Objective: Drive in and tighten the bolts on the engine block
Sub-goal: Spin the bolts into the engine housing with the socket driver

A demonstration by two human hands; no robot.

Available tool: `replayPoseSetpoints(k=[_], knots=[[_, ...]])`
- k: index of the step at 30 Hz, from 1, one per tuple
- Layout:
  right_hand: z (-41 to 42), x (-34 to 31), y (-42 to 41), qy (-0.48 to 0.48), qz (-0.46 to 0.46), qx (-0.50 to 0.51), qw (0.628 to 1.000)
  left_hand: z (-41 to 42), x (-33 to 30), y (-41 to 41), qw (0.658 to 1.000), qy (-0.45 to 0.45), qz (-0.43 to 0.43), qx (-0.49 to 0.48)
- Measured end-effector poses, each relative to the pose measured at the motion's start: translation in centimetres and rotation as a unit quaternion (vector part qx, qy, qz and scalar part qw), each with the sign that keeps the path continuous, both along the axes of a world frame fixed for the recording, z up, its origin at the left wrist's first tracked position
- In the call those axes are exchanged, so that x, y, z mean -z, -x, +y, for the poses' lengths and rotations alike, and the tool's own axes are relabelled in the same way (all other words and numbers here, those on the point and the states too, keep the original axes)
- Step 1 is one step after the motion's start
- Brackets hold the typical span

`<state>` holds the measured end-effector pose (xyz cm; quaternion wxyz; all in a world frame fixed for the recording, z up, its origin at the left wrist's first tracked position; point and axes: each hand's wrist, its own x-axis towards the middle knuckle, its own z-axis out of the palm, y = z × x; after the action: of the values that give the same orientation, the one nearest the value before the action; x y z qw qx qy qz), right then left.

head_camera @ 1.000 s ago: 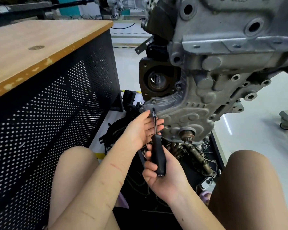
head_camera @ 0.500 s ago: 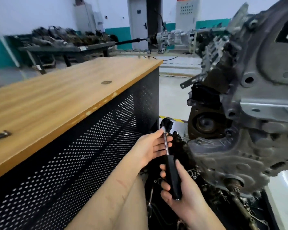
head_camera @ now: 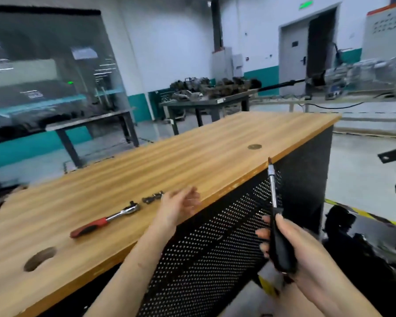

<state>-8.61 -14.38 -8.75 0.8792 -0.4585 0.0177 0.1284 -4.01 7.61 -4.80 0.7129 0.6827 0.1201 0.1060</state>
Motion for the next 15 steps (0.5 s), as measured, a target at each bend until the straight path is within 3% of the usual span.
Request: replayPoseSetpoints(k=[2, 3, 5, 7, 9, 15], knots=[[1.0, -0.2, -0.1, 0.018, -0.023, -0.014, 0.999, 3.7, -0.6, 0.3, 0.985, -0.154, -0.017, -0.079], [1.5, -0.2, -0.1, 0.028, -0.032, -0.024, 0.999, 5.3, -0.7, 0.3, 0.954, -0.275, -0.013, -0.122], [2.4, -0.2, -0.1, 0.046, -0.043, -0.043, 0.997, 7.7, -0.5, 0.3, 0.847, -0.502, 0.035, -0.172], [3.0, -0.1, 0.1, 0.061, -0.048, -0.059, 0.995, 8.7, -0.2, -0.2, 0.751, -0.636, 0.074, -0.160], [3.3, 0.1, 0.3, 0.068, -0.049, -0.068, 0.994, 8.8, 0.1, -1.0, 0.700, -0.697, 0.085, -0.130], [2.3, 0.3, 0.6, 0.092, -0.061, -0.077, 0.991, 8.0, 1.2, -2.8, 0.666, -0.734, 0.066, -0.114]])
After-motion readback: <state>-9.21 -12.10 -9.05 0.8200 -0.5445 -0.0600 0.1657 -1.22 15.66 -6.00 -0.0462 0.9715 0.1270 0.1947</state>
